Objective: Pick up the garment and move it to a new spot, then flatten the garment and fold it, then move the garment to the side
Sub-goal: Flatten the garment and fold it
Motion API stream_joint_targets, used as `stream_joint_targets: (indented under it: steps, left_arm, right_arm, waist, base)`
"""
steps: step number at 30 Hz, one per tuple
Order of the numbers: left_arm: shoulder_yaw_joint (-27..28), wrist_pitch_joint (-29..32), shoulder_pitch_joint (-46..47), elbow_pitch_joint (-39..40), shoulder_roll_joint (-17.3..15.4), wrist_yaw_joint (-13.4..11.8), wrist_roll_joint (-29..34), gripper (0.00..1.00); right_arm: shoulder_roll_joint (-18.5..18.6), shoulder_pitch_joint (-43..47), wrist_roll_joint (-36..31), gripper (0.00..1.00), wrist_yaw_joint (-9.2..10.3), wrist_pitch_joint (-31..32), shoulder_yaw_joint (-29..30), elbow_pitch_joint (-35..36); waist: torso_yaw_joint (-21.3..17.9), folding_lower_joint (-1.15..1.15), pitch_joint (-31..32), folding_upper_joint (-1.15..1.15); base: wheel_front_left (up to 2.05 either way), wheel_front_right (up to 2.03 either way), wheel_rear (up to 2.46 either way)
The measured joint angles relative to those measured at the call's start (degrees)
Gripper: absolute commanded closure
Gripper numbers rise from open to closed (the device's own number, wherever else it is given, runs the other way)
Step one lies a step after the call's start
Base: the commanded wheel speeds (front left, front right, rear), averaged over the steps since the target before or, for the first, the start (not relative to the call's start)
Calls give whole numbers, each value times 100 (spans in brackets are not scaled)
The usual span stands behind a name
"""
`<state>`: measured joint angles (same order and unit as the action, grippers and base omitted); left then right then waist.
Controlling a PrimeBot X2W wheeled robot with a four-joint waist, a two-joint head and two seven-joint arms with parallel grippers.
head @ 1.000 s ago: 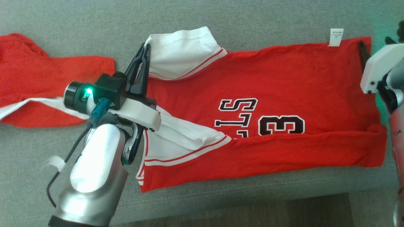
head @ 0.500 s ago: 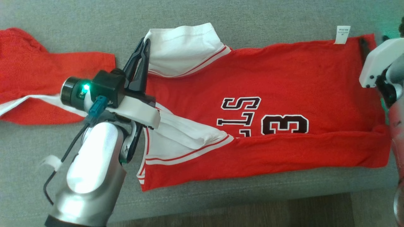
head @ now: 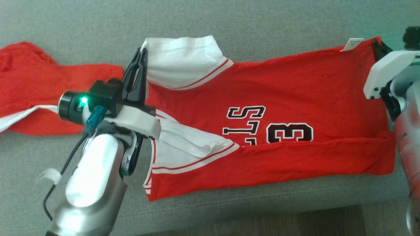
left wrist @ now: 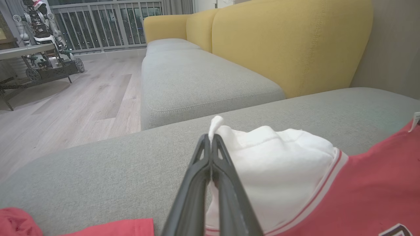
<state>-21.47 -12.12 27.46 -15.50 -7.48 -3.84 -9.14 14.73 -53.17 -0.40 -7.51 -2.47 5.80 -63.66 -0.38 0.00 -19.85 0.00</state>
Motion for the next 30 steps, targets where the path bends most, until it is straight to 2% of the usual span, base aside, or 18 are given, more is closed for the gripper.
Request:
stream_joint_targets:
  steps: [6, 15, 24, 30]
  left_arm:
    - [31, 100, -338, 5, -21, -69, -200, 100]
    - [0, 308, -983, 202, -167, -67, -346, 100]
    - [-125, 577, -1652, 767, -448, -41, -398, 100]
    - [-279, 914, -2184, 1252, -791, 48, -409, 100]
  right_arm:
    - [-1, 257, 276, 100, 0, -419, -168, -16]
    - [74, 732, 717, 100, 0, -500, -290, -1]
    - [180, 1324, 1099, 100, 0, -112, -600, 323]
    - [242, 1759, 1343, 100, 0, 346, -790, 825]
  waist:
    - [-17, 0, 300, 0]
    - [-30, 0, 709, 0]
    - [-70, 0, 991, 0]
    - [-115, 0, 1151, 0]
  base:
    - [0, 0, 0]
    - [0, 0, 0]
    - [0, 0, 0]
    - [0, 0, 0]
